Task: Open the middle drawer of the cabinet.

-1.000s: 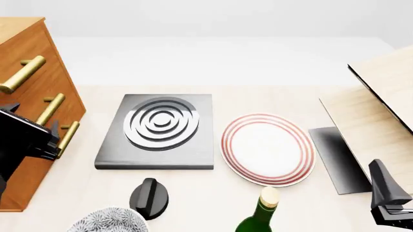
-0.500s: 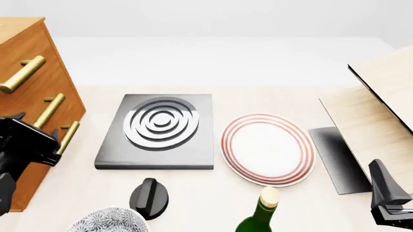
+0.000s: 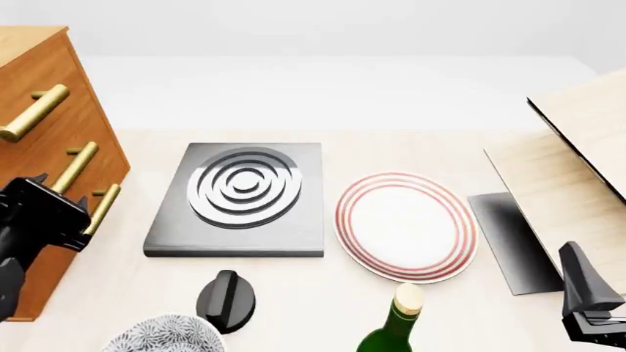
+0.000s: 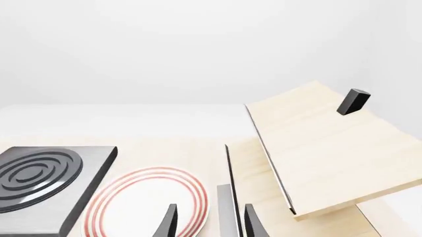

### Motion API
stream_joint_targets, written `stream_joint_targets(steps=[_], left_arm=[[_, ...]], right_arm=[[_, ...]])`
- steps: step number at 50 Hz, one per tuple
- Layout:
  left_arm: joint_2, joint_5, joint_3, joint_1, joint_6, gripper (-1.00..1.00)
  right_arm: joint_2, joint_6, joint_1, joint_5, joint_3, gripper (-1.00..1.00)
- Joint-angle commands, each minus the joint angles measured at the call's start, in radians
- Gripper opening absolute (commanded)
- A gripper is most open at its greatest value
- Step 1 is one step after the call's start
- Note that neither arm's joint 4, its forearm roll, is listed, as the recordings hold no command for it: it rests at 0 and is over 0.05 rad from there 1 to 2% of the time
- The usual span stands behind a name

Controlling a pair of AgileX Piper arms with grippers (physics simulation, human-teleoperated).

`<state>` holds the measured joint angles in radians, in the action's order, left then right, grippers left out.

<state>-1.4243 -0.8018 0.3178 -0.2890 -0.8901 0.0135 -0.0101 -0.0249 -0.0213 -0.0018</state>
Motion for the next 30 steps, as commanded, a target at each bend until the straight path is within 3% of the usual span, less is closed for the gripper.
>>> stream_joint_targets(steps=[1,30], left_arm=[[-0.017,0.0,0.081,-0.132,-0.072,1.0],[-0.018,0.056,0.21,-0.244,-0.112,1.0]], right_arm=[[-0.002,0.002,0.004,0.004,0.0,1.0],[-0.002,0.002,0.004,0.004,0.0,1.0]])
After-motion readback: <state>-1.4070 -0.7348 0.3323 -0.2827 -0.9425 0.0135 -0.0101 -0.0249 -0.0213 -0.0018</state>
